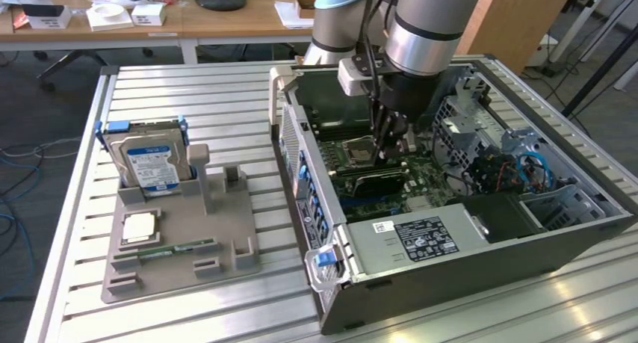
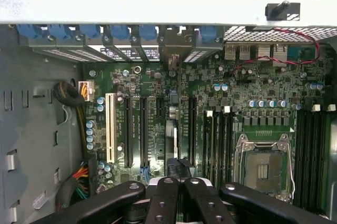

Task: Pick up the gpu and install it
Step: 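Press down on the gpu until it lock into place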

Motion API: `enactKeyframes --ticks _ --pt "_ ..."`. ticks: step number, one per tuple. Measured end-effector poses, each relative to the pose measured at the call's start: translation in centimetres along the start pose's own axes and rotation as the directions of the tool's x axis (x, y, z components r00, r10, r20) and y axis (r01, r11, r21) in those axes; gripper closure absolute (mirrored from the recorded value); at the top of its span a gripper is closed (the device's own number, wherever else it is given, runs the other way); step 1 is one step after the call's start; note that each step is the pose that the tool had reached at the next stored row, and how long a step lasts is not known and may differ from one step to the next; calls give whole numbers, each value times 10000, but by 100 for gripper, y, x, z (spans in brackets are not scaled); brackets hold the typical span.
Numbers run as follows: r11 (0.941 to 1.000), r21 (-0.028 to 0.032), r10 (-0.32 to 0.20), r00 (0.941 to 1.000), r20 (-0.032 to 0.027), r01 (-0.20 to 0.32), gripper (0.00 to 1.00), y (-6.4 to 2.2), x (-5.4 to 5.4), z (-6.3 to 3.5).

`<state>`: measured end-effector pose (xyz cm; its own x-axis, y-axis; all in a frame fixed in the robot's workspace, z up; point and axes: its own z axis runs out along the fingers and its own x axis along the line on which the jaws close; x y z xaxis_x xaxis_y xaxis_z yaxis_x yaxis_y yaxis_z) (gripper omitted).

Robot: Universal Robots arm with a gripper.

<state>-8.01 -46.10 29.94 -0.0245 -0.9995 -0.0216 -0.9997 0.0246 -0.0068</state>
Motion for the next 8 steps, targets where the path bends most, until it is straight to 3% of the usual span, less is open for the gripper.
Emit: enactKeyframes --ticks 8 --pt "10000 -1 1 10000 58 -1 90 1 2 108"
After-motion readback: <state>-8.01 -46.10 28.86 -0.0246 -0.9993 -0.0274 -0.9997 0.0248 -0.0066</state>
